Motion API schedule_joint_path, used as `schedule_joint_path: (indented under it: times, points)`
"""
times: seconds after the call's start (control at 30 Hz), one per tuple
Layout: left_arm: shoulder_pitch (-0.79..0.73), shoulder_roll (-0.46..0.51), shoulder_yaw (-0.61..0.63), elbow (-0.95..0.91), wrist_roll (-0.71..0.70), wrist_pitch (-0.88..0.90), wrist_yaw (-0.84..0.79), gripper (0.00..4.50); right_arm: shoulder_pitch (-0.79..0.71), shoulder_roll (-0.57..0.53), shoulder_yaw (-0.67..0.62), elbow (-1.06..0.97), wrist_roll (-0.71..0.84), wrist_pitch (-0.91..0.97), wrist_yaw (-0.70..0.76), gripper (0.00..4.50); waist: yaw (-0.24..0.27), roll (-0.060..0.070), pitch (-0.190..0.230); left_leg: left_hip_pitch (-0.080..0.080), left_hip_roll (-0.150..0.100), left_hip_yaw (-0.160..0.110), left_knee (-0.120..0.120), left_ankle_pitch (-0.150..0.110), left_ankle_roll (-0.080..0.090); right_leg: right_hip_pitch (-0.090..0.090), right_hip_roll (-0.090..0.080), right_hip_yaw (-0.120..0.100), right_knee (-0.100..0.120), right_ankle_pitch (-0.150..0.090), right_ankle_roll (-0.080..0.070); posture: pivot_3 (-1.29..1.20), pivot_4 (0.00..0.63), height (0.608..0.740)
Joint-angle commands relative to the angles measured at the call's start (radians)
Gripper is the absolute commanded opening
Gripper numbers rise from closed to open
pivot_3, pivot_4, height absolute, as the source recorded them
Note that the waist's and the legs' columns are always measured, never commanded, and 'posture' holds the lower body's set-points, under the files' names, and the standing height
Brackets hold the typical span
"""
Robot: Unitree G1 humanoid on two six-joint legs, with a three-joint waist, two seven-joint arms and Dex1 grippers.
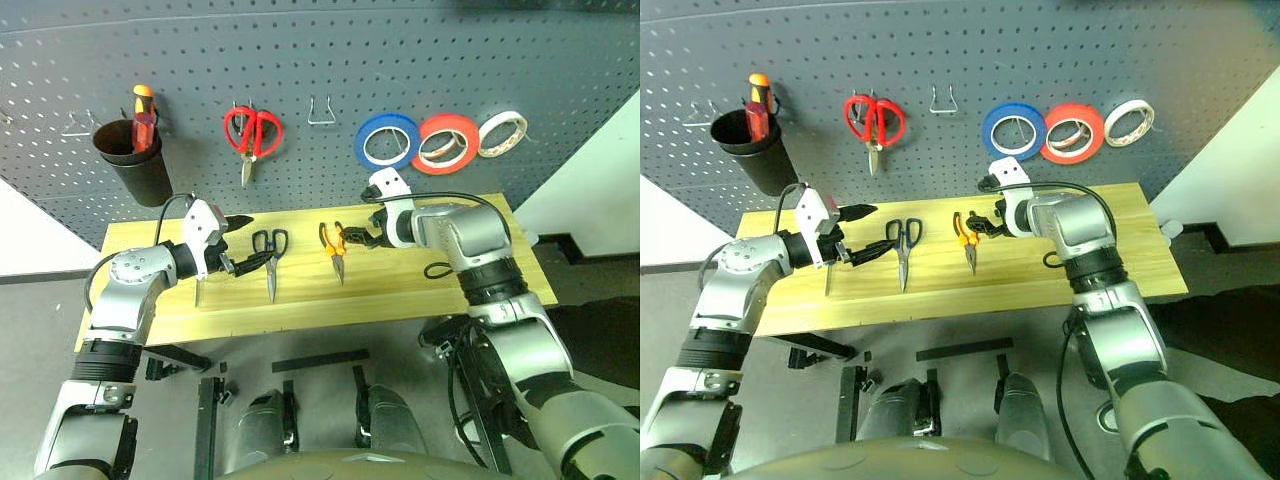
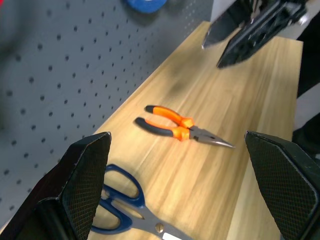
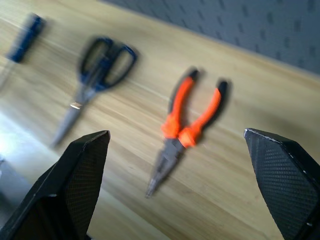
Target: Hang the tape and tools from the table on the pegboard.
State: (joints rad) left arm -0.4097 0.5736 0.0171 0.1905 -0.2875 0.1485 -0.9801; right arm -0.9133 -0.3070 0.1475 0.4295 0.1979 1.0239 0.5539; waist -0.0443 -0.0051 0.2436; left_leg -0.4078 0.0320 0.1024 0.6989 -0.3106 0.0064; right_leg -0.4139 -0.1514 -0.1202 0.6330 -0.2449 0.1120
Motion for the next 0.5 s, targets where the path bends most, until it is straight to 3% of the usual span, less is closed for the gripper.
schedule_joint_path:
  times: [0.03,0.27,0.5]
  points:
    - [0.004,0.014,0.008,-0.019,0.005,-0.017,-0.005,4.48,-0.073,0.031,-0.015,0.101,-0.024,-0.051,-0.029,4.5,0.0,0.001,0.024,-0.001,0.0,0.001,0.0,0.0,0.0,-0.001,0.0,0.001,0.001,0.0,0.0,-0.01,0.377,0.738]
    - [0.031,0.01,0.006,-0.068,-0.007,0.009,-0.004,4.48,-0.201,0.09,-0.06,0.374,-0.052,-0.169,-0.079,4.5,0.002,0.0,0.111,-0.004,0.0,0.005,-0.001,0.0,0.0,-0.013,-0.001,0.004,0.008,0.0,0.0,0.03,0.45,0.738]
    - [0.103,0.005,0.011,-0.153,-0.022,0.044,0.012,4.48,-0.255,0.115,-0.089,0.459,-0.05,-0.181,-0.068,4.5,0.005,0.001,0.152,-0.018,-0.001,0.008,0.001,0.0,0.0,-0.03,-0.002,0.003,0.015,0.0,0.0,0.05,0.477,0.738]
